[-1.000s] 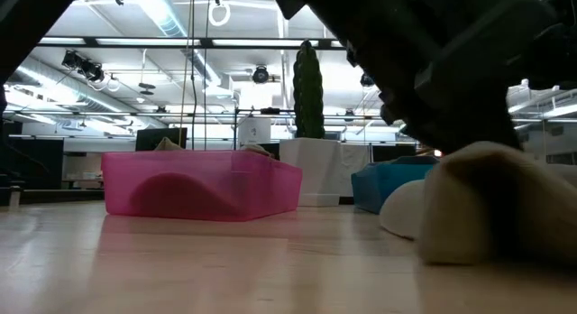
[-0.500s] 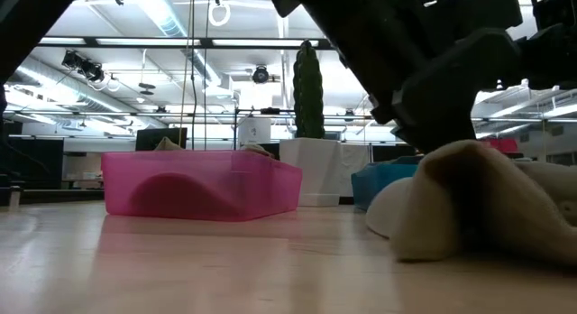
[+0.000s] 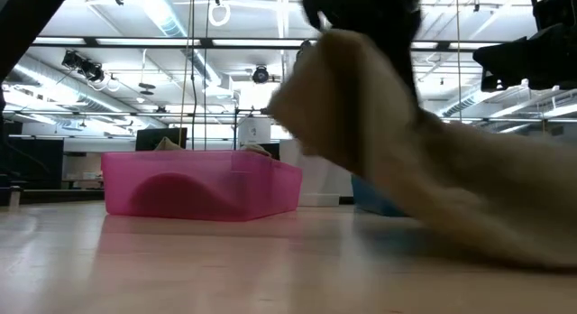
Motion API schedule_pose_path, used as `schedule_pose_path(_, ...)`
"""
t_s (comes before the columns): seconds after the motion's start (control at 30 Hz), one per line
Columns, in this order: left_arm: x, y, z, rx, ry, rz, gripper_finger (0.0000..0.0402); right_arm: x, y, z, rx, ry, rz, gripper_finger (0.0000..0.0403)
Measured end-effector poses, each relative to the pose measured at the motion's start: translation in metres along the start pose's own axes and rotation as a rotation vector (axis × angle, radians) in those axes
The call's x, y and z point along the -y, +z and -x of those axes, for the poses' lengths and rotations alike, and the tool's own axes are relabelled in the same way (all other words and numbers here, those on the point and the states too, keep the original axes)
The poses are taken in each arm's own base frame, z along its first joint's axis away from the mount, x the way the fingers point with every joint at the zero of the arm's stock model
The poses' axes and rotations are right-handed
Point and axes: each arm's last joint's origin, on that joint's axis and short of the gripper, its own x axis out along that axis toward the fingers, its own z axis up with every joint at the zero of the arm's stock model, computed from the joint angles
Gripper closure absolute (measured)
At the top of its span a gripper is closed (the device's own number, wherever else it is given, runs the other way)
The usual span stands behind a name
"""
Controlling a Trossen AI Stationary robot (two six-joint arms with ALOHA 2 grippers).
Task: Pick & Place hat
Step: Put the brown cap into the red bin
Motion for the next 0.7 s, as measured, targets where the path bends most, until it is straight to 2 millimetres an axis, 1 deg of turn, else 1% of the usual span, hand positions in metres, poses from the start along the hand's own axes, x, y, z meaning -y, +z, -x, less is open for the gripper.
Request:
schedule_pose_path(0.2, 0.000, -0.001, 0.030, -0.076, -0.007, -0.042, 0.0398, 0.000, 0.000, 0.000, 0.000, 0.000, 0.000, 0.0378)
schedule_pose_path(0.3, -0.004, -0.004, 0.040, -0.083, -0.007, -0.042, 0.0398, 0.000, 0.000, 0.000, 0.000, 0.000, 0.000, 0.0378)
schedule_pose_path(0.37, -0.008, -0.007, 0.051, -0.100, -0.008, -0.045, 0.0398, 0.000, 0.000, 0.000, 0.000, 0.000, 0.000, 0.0378)
schedule_pose_path(0.53, -0.021, -0.015, 0.082, -0.114, -0.005, -0.043, 0.0399, 0.000, 0.000, 0.000, 0.000, 0.000, 0.000, 0.0378)
schedule_pose_path(0.7, -0.036, -0.023, 0.122, -0.085, 0.003, -0.051, 0.0399, 0.000, 0.000, 0.000, 0.000, 0.000, 0.000, 0.0378)
